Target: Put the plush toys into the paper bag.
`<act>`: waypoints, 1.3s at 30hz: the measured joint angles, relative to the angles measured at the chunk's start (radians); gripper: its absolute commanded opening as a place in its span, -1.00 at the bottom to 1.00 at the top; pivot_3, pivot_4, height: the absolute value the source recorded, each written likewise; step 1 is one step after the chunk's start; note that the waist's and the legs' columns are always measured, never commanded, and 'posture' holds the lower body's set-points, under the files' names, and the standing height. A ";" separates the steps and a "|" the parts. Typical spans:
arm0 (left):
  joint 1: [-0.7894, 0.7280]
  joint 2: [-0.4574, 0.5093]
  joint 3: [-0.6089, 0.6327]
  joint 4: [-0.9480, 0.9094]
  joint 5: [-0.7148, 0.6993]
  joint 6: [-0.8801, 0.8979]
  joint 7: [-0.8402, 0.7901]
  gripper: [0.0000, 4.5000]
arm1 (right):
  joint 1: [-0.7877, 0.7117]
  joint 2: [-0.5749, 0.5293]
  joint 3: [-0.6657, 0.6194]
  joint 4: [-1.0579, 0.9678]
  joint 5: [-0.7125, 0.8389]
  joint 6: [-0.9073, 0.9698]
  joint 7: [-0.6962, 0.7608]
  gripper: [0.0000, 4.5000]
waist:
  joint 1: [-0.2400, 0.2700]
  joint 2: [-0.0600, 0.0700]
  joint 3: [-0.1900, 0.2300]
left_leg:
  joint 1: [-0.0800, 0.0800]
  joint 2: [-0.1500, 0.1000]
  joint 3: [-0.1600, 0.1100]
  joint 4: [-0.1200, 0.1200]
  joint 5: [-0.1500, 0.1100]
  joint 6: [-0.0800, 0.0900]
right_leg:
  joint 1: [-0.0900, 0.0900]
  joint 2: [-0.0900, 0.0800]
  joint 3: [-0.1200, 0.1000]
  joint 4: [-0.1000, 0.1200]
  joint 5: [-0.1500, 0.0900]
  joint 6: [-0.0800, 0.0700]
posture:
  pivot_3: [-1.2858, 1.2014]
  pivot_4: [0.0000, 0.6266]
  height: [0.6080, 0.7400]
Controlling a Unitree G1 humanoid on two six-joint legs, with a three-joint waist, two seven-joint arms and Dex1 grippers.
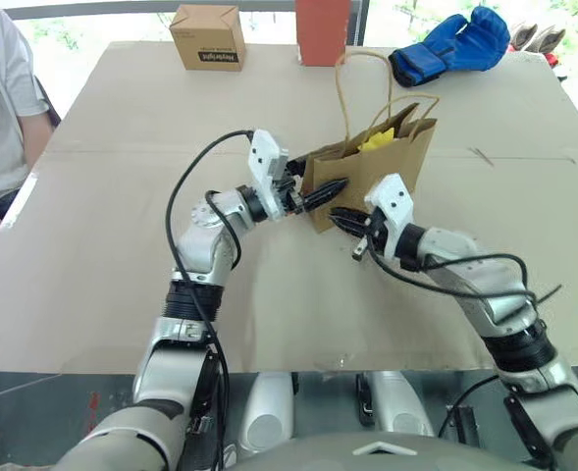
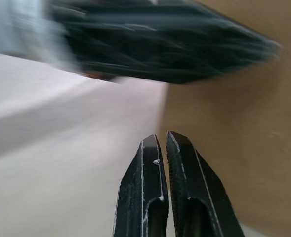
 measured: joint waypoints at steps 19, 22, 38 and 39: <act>-0.196 0.246 -0.013 0.375 -0.096 -0.299 -0.672 -1.00 | 0.648 -0.318 -0.643 -0.450 0.110 -0.045 0.183 1.00 | -0.004 0.000 0.000 | 0.003 0.000 0.000 0.000 0.000 0.000 | 0.003 0.000 0.000 -0.001 0.000 -0.001 | 0.03 -0.52 1.00; -0.289 0.239 -0.053 0.574 -0.077 -0.437 -0.704 -1.00 | 0.699 -0.322 -0.738 -0.464 0.129 -0.053 0.205 1.00 | 0.000 0.000 -0.001 | 0.002 0.000 0.000 0.004 0.000 0.000 | 0.004 0.000 0.000 -0.001 -0.002 -0.003 | 0.03 -0.52 1.00; 0.094 0.321 0.089 0.104 -0.100 0.006 -0.345 0.81 | 0.611 -0.320 -0.690 -0.292 0.114 -0.184 0.302 1.00 | -0.010 0.000 -0.001 | 0.005 0.001 0.000 0.001 0.000 0.000 | 0.004 0.000 0.001 0.001 0.000 0.000 | 0.03 -0.52 1.00; 0.135 0.333 0.110 0.052 -0.117 0.052 -0.315 0.81 | 0.617 -0.321 -0.695 -0.282 0.117 -0.191 0.310 1.00 | -0.008 0.000 -0.001 | 0.005 0.001 0.000 0.001 0.000 0.000 | 0.004 0.000 0.001 0.001 0.000 0.000 | 0.03 -0.52 1.00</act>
